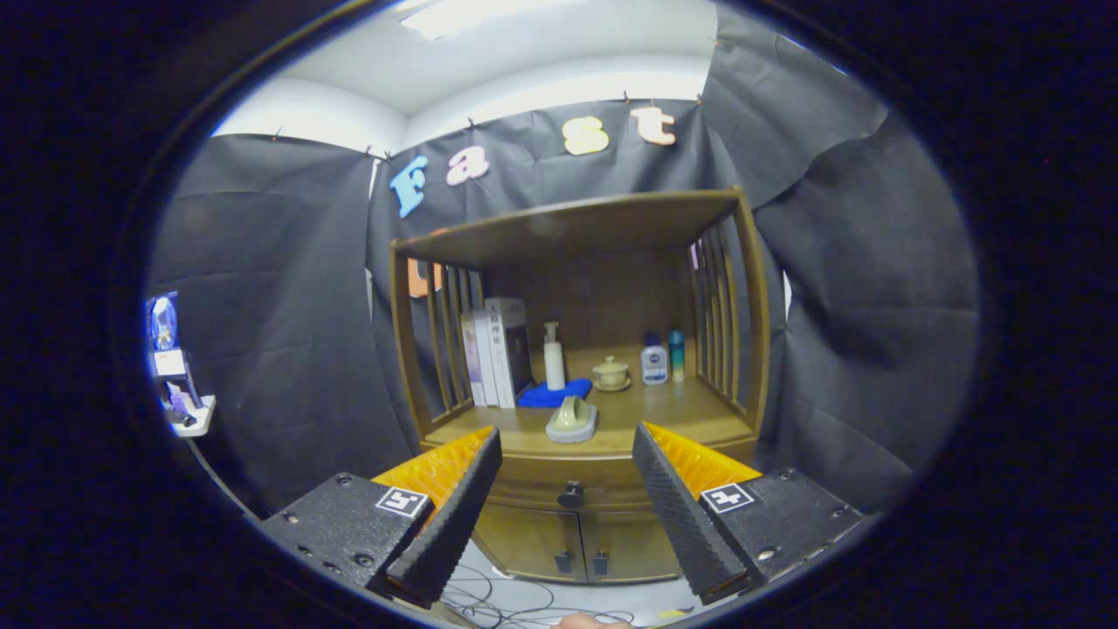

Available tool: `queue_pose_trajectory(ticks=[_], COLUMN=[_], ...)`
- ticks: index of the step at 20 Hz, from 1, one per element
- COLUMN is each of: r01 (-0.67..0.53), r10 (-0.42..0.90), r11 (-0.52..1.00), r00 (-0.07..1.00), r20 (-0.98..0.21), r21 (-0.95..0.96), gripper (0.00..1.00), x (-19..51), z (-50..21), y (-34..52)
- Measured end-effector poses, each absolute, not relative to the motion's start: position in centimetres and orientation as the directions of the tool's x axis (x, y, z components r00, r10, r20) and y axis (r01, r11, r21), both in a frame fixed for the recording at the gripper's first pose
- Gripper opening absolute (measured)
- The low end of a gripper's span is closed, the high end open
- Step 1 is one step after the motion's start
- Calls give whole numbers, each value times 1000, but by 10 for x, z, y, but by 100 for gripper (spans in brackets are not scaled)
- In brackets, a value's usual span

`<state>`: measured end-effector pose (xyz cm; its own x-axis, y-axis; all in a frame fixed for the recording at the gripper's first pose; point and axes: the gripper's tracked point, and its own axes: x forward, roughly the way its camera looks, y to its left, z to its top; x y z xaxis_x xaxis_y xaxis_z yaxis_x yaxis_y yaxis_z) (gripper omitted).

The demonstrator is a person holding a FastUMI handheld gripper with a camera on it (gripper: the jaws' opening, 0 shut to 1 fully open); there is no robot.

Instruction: Pull open the drawer, take out the items inside it, and place them on the countertop above the cabinet.

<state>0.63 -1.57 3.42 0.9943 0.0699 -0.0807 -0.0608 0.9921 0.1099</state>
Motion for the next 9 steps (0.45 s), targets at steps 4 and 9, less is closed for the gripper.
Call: queue_pose_trajectory(ticks=[4,9], r01=[-64,-58], r10=[73,59], r11=[989,994], r00=[995,998], r20=[-66,-6], r21=[132,91], gripper=[99,98], x=[-34,-58], z=[24,34], y=[-18,-26])
